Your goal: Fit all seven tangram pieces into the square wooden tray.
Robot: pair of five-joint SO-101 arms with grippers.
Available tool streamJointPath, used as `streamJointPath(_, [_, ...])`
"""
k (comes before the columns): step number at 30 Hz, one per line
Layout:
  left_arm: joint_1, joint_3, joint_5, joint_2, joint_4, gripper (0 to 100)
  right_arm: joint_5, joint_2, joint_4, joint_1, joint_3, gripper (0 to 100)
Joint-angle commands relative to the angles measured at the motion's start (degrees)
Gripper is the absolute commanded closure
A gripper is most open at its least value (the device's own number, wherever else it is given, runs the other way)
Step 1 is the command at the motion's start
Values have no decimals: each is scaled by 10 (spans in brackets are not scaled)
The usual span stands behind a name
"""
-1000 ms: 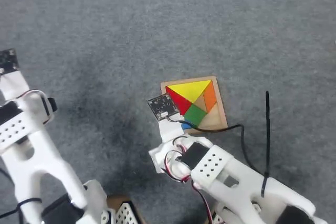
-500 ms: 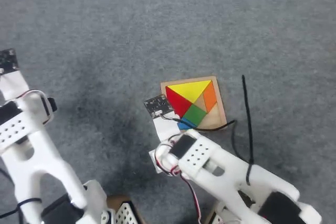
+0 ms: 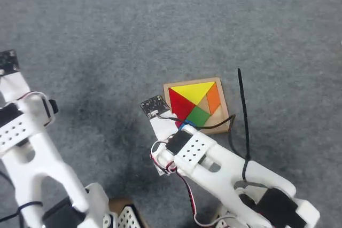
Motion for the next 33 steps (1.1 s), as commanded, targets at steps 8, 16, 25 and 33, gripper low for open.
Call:
streamJointPath(8, [1,-13,-9,-29,-7,789,12,52,6,0,-42,753])
streamJointPath(16, [1,-13,-9,-29,-7,789,19,117,29,-3,-99,779])
streamJointPath(25, [1,-14,-9,-29,-7,789,76,119,25,-29,-102,916])
streamJointPath(33, [1,-14,-9,-29,-7,789,76,119,-7,5,-112,961])
